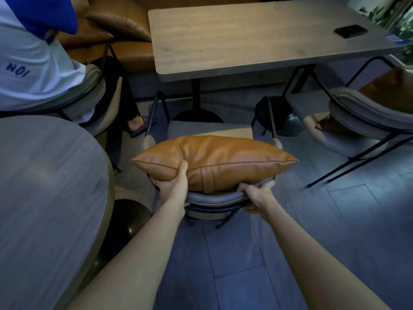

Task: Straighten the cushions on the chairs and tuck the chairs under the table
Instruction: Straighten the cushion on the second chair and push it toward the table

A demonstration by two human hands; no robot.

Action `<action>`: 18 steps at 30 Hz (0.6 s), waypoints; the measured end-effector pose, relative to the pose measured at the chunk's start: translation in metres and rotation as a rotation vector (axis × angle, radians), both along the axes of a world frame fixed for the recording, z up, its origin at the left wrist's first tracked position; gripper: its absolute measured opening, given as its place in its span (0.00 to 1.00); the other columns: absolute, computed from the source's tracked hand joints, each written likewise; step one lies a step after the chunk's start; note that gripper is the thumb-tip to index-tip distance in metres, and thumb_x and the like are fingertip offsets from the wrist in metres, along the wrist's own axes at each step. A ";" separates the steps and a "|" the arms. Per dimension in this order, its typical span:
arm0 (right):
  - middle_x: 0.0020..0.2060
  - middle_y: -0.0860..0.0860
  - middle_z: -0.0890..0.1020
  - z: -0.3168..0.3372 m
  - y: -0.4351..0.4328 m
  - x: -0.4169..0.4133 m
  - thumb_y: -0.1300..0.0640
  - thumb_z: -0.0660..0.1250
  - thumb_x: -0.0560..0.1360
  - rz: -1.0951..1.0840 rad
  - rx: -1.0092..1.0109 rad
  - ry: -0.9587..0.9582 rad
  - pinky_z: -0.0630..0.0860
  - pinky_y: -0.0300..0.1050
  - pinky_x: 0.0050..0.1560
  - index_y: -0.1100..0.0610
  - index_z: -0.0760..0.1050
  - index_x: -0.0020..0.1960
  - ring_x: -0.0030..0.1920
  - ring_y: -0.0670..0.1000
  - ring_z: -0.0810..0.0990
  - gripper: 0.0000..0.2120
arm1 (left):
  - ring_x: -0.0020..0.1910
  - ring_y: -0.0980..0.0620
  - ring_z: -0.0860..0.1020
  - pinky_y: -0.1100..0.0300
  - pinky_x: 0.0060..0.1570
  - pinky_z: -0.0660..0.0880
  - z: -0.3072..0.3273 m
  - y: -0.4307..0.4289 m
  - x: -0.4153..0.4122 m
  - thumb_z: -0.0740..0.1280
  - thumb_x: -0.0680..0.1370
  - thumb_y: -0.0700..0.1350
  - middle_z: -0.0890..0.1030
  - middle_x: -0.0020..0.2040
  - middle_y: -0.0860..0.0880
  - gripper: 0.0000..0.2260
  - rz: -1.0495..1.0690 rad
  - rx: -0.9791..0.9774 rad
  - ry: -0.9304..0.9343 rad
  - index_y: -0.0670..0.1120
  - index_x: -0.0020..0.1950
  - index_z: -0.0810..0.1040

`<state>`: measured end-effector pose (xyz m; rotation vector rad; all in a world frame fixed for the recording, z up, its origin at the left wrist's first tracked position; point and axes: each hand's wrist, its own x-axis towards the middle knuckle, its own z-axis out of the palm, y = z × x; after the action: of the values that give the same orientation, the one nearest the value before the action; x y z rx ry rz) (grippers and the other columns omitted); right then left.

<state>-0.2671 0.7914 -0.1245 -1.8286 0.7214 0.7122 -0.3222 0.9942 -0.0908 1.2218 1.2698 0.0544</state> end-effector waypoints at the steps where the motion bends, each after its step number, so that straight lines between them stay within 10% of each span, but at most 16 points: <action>1: 0.67 0.62 0.77 0.001 -0.001 0.007 0.56 0.76 0.73 0.013 -0.007 0.002 0.83 0.51 0.38 0.57 0.47 0.82 0.58 0.65 0.83 0.49 | 0.63 0.39 0.76 0.39 0.53 0.81 -0.001 -0.002 0.006 0.74 0.66 0.69 0.73 0.70 0.42 0.53 -0.004 0.007 0.006 0.48 0.82 0.53; 18: 0.50 0.59 0.80 0.005 -0.041 0.126 0.61 0.74 0.73 0.075 -0.039 -0.079 0.87 0.59 0.43 0.58 0.67 0.61 0.44 0.60 0.84 0.22 | 0.67 0.36 0.73 0.40 0.64 0.75 0.000 -0.047 0.101 0.67 0.73 0.70 0.69 0.73 0.39 0.52 -0.055 -0.137 0.017 0.42 0.82 0.47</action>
<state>-0.1408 0.7506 -0.1194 -1.9167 0.6214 0.6747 -0.2215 0.9472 -0.0904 1.1401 1.2336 -0.0815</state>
